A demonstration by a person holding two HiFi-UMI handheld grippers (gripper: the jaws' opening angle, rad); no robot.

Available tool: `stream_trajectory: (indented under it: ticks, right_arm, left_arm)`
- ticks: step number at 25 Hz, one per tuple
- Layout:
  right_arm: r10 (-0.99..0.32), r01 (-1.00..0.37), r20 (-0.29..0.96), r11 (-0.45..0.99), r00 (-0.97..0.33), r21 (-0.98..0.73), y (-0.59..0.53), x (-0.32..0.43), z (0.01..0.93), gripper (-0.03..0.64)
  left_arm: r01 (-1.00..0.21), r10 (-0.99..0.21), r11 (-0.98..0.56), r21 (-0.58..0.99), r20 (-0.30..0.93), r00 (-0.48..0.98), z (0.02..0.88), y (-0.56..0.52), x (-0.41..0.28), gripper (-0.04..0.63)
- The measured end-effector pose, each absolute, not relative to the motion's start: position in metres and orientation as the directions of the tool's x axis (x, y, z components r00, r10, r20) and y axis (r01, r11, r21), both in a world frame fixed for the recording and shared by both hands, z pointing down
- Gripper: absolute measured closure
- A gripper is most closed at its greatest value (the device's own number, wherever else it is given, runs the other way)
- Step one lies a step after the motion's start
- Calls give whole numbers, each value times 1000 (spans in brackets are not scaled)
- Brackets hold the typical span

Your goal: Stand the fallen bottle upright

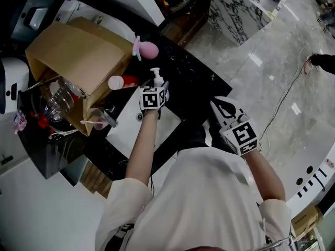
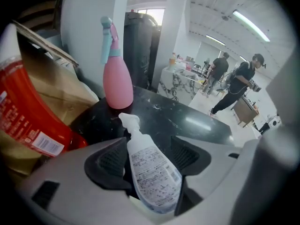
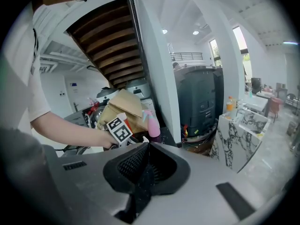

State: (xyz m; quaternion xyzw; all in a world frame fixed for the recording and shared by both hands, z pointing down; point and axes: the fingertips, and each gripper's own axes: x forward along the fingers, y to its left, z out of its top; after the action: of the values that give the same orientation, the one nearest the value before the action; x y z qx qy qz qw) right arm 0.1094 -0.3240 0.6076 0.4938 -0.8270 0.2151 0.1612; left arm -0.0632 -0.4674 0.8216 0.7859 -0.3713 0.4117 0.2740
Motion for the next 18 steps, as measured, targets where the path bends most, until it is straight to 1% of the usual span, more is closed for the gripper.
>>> stream_trajectory:
  ticks: [3,13,18]
  right_arm:
    - [-746,-885,478,418,-463,-205,-323,107,610,584]
    - [-730,-882,497,418,-470,-220,-312,103,617,584]
    - [-733,-884,498,419,-464,-206,-305,104,614,584]
  left_arm:
    - [-836,-328,-531,139,876,354,834,-471,-64,288]
    - [-885,-290,-415,213,891,350,854,-478,-64,285]
    - [-878,-308,-426,218,877,367,852,-479,-63,332]
